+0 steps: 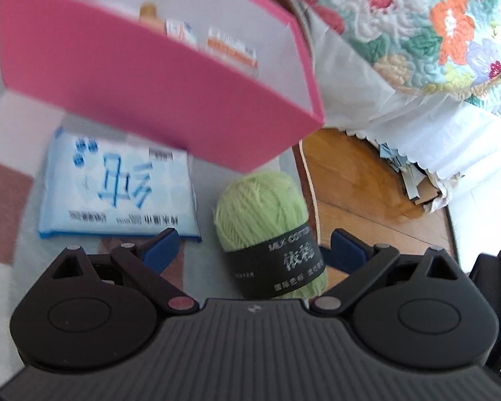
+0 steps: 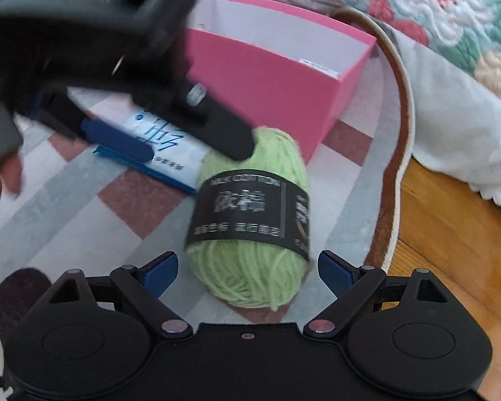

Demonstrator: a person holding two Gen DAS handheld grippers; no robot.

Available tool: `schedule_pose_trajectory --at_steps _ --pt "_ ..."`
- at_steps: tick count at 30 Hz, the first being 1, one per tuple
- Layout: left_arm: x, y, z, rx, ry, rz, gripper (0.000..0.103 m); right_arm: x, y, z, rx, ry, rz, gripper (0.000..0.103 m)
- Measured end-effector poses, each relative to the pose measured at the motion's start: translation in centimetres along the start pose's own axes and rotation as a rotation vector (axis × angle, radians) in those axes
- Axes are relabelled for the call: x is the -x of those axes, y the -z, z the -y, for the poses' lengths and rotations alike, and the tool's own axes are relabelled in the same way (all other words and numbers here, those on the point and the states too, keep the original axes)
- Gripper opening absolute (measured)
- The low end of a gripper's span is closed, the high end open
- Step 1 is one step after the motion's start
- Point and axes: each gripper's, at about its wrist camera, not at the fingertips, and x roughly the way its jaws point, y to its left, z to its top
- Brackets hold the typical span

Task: Organize objects
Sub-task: 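Lower the left tool around the yarn ball and close on its band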

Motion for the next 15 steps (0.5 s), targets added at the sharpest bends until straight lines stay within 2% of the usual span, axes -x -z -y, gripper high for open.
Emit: schedule_pose_trajectory --at_steps 1,2,3,4,6,12,15 --pt "-0.4 0.1 -0.3 0.009 0.012 -0.010 0.093 -0.1 -0.1 0.3 -0.018 -0.005 -0.001 0.093" --pt "-0.8 0.3 -0.6 0.013 0.017 -0.018 0.086 -0.2 -0.1 0.7 -0.038 -0.017 0.001 0.092" --pt "-1.2 0.5 -0.9 0.012 0.013 -0.026 0.079 -0.2 -0.1 0.9 -0.053 -0.038 0.005 0.084" --pt "-1.5 0.8 -1.0 0.007 0.005 -0.032 0.079 -0.2 0.0 1.1 -0.061 -0.059 0.015 0.074" --pt "-1.5 1.5 -1.5 0.022 0.040 -0.012 0.078 0.1 0.1 0.7 -0.040 -0.036 0.032 0.069" --pt "-2.1 1.7 -2.0 0.096 0.167 -0.068 0.059 1.0 1.1 0.2 -0.092 -0.026 0.063 0.064" --pt "-2.1 1.8 -1.4 0.066 0.164 -0.060 0.058 1.2 0.7 0.2 -0.109 -0.042 0.045 0.063"
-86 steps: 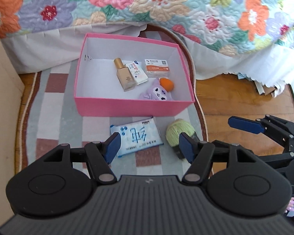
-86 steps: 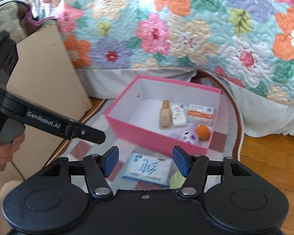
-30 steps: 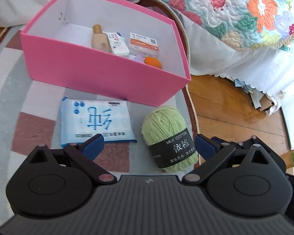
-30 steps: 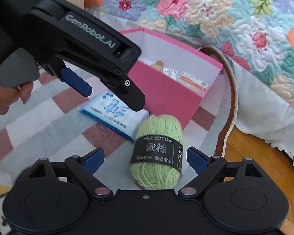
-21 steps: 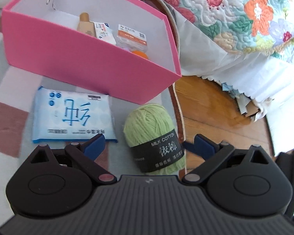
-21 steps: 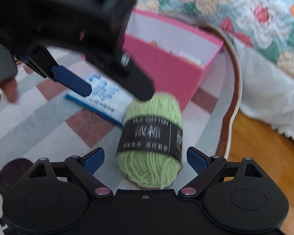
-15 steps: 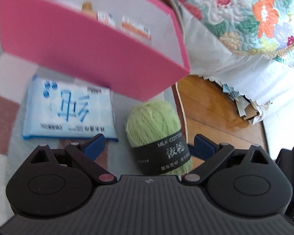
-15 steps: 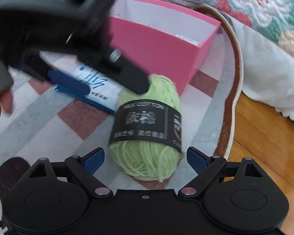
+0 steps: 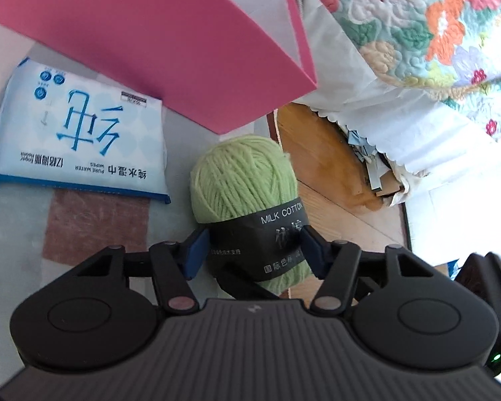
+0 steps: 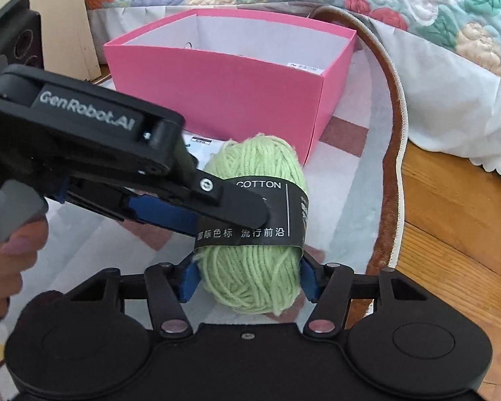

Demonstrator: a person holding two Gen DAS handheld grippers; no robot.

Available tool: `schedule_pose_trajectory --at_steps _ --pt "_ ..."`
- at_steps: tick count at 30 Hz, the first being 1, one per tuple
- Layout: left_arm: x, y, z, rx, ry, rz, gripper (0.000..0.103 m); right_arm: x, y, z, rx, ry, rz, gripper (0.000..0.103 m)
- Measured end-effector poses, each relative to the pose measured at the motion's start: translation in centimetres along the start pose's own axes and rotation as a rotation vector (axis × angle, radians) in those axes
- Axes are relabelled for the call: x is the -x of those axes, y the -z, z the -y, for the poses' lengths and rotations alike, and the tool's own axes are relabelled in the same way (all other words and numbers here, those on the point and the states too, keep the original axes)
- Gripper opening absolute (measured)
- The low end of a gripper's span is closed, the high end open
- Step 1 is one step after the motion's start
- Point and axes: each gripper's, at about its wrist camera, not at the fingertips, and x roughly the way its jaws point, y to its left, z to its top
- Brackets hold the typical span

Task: Organize objects
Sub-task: 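Lower the left tool around the yarn ball and close on its band, then lift the yarn ball with the left tool and carry it over the pink box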

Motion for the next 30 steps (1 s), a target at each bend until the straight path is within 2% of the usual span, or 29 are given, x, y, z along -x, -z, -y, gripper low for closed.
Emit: schedule_pose_trajectory --at_steps 7,12,15,16,19,23,27,30 --pt "-0.1 -0.2 -0.5 0.021 -0.034 -0.033 0.057 -1.0 0.0 -0.2 0.016 0.011 -0.033 0.065" --pt "0.3 -0.2 0.0 -0.008 -0.043 -0.033 0.049 -0.7 -0.5 -0.7 -0.007 0.034 -0.047 0.064" --pt "0.9 -0.2 0.8 -0.009 -0.082 -0.093 0.049 -0.1 -0.8 -1.4 -0.042 0.045 -0.077 0.064" --pt "1.1 -0.3 0.8 0.004 -0.095 -0.132 0.049 0.1 -0.8 -1.7 -0.057 0.038 -0.096 0.064" --pt "2.3 0.2 0.2 0.037 -0.100 -0.167 0.049 0.6 -0.5 -3.0 -0.086 0.030 -0.123 0.064" --pt "4.5 1.2 0.2 0.021 -0.136 -0.194 0.049 1.2 -0.6 -4.4 -0.139 -0.019 -0.170 0.064" --pt "6.6 1.6 0.2 0.090 -0.113 -0.202 0.050 2.9 -1.0 -5.8 -0.134 -0.037 -0.181 0.064" --pt "7.8 1.9 0.8 0.072 -0.109 -0.198 0.050 4.0 -1.1 -6.4 -0.139 -0.050 -0.184 0.064"
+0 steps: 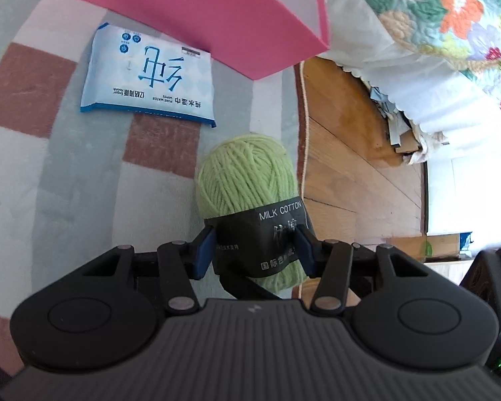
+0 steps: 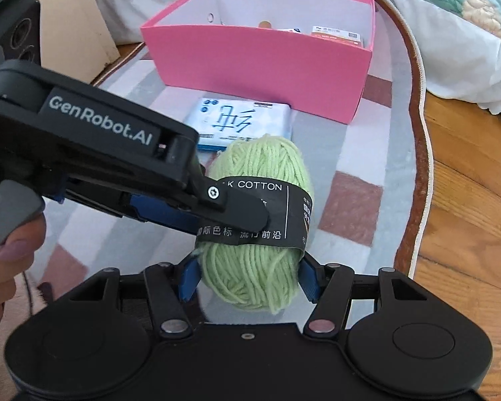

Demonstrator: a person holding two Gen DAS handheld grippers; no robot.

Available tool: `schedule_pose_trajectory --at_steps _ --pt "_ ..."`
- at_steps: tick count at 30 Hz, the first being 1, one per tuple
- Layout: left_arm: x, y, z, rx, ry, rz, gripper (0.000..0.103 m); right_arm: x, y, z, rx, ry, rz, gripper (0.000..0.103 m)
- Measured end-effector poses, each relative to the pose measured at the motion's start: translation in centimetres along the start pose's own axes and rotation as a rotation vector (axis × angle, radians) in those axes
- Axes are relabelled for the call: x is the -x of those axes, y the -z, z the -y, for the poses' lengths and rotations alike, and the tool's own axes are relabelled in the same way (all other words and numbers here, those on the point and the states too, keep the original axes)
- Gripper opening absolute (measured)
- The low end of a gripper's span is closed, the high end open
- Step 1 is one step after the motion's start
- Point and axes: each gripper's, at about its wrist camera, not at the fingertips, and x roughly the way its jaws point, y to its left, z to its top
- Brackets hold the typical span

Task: Organize objects
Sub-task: 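Lift the yarn ball with the left tool and carry it over the pink box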

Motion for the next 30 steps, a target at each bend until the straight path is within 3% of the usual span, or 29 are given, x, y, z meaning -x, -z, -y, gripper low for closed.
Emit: schedule_pose_trajectory --at_steps 8,13,17,23,30 --pt "3.9 1.6 1.8 -0.047 -0.035 0.032 0.050 3.0 0.3 -2.3 0.062 -0.013 0.035 0.063" --pt "5.8 2.4 2.4 -0.053 -0.042 0.022 0.050 4.3 -0.1 -3.5 0.060 -0.014 -0.010 0.063" --pt "7.9 2.4 3.3 -0.072 -0.041 0.039 0.050 6.0 -0.4 -4.6 0.070 -0.015 0.009 0.063" --pt "12.9 -0.1 5.8 -0.109 -0.004 0.135 0.051 9.5 -3.3 -6.3 0.194 0.014 0.143 0.063" --pt "17.4 -5.7 9.7 -0.232 -0.051 0.253 0.051 12.0 -9.6 -5.9 0.266 0.004 0.309 0.063"
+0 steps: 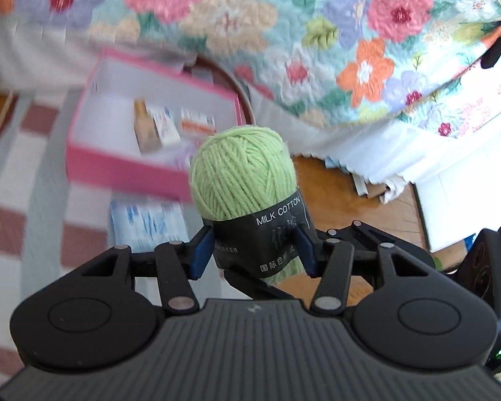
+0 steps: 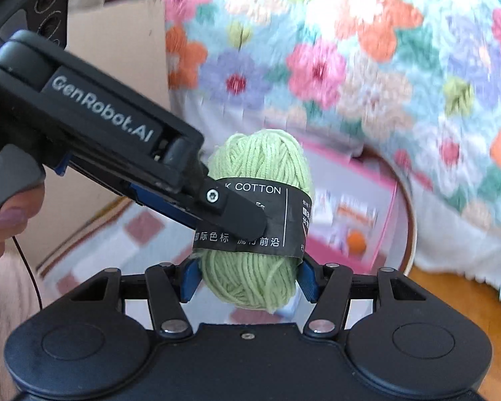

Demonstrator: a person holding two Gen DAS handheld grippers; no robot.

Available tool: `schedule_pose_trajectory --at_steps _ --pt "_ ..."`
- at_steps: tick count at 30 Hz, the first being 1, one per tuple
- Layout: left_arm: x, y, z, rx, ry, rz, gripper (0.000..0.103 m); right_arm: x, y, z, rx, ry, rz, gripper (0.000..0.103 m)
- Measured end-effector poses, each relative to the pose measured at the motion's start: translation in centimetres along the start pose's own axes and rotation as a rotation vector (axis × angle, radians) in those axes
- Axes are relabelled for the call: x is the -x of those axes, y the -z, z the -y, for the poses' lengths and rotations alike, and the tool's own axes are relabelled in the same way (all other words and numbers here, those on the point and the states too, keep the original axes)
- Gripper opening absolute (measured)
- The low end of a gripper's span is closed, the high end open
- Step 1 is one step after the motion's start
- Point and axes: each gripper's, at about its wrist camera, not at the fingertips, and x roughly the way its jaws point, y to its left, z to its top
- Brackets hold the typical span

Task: Organize objects
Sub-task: 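Lift the yarn ball with the left tool and carry it over the pink box, then lower the yarn ball into the pink box and open the left tool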

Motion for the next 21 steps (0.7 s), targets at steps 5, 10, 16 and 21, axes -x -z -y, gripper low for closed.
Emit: schedule_pose_trajectory --at_steps 5,10,16,21 --pt "-1.3 -5.0 -0.9 -0.032 -0.096 0.028 0.052 -3.8 -3.9 1.9 -0.009 -0.046 0.039 0.063" --pt "-5.0 -9.4 -4.1 -0.006 -0.188 0.026 0.053 -9.6 -6.7 3.2 -0.004 -0.059 0.039 0.063" --pt "-11.1 -12.9 -8.0 0.017 -0.255 0.004 0.053 -17.3 -7.9 6.2 -0.075 -0.097 0.017 0.063" --pt "-16.4 -14.5 -10.6 0.029 -0.322 -0.053 0.053 -23.7 -8.1 8.4 -0.165 -0.143 -0.078 0.063"
